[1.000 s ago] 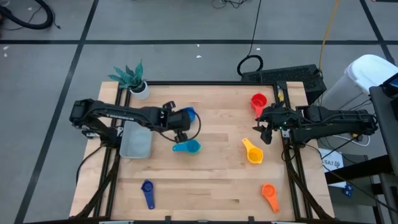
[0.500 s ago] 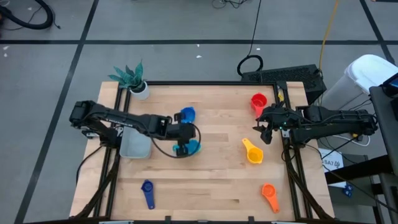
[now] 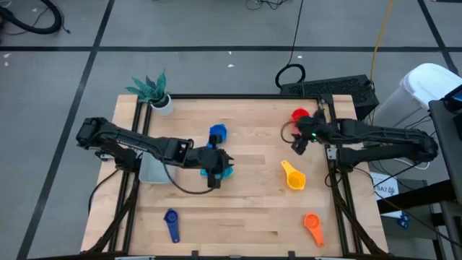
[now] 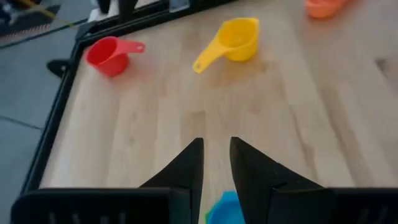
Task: Nest measuring cups in basket
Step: Move the red measuring cup to the center of the table
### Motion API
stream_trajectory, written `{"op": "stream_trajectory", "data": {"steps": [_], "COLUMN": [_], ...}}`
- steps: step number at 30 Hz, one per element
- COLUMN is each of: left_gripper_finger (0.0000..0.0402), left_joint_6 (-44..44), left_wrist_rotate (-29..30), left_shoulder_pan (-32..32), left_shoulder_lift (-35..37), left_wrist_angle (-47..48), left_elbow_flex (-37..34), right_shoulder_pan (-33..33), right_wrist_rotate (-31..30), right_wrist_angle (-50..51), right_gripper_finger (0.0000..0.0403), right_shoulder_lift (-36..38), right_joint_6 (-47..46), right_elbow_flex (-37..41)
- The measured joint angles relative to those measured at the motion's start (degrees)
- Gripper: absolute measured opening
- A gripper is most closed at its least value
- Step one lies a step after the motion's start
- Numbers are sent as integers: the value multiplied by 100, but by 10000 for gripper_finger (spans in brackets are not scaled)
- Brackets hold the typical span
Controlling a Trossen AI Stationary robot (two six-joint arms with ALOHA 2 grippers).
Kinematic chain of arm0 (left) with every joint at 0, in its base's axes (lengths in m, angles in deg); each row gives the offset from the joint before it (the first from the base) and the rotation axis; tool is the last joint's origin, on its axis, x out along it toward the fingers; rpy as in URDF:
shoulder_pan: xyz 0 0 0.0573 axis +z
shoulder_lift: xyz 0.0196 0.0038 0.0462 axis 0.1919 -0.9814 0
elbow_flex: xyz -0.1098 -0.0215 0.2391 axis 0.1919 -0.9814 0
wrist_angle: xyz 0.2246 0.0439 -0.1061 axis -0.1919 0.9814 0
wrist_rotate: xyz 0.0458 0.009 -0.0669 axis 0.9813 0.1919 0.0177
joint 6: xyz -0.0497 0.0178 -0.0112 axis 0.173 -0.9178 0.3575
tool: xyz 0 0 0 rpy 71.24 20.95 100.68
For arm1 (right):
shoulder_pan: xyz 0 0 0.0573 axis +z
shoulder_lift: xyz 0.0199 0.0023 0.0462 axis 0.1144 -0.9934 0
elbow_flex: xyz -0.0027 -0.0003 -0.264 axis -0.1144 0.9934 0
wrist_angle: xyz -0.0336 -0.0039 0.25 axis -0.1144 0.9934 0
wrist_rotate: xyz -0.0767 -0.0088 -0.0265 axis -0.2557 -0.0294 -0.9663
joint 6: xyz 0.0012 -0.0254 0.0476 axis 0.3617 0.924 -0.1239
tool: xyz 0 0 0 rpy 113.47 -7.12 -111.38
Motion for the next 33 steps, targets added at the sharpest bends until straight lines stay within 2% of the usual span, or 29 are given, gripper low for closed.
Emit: {"op": "stream_trajectory", "data": {"steps": [2, 6, 11, 14, 16, 23, 33], "left_gripper_finger": [83, 83, 83, 83, 83, 83, 83], "left_joint_6": [-124, -136, 32, 174, 272, 379, 670], "left_wrist_rotate": [33, 655, 1043, 1120, 1248, 1303, 1315], "left_shoulder_pan": [-84, -290, -512, -617, -671, -842, -875], "left_shoulder_lift": [147, 604, 1082, 1259, 1280, 1266, 1254], "left_wrist_angle": [-101, 75, 499, 743, 802, 1102, 1392], "left_elbow_flex": [-8, -7, -6, 2, -1, -5, -5], "right_shoulder_pan": [-285, -1014, -1833, -2170, -2306, -2620, -2996], "right_wrist_rotate": [99, 66, 134, 627, 859, 946, 650], "right_wrist_angle": [-86, -100, -442, -781, -878, -933, -1151], "right_gripper_finger": [199, 199, 199, 199, 199, 199, 198], "right_shoulder_lift": [-380, -997, -1336, -1392, -1457, -1811, -1859], "right_joint_6": [188, 452, 749, 875, 893, 970, 1146], "right_elbow_flex": [0, 0, 0, -4, -7, -4, -4]}}
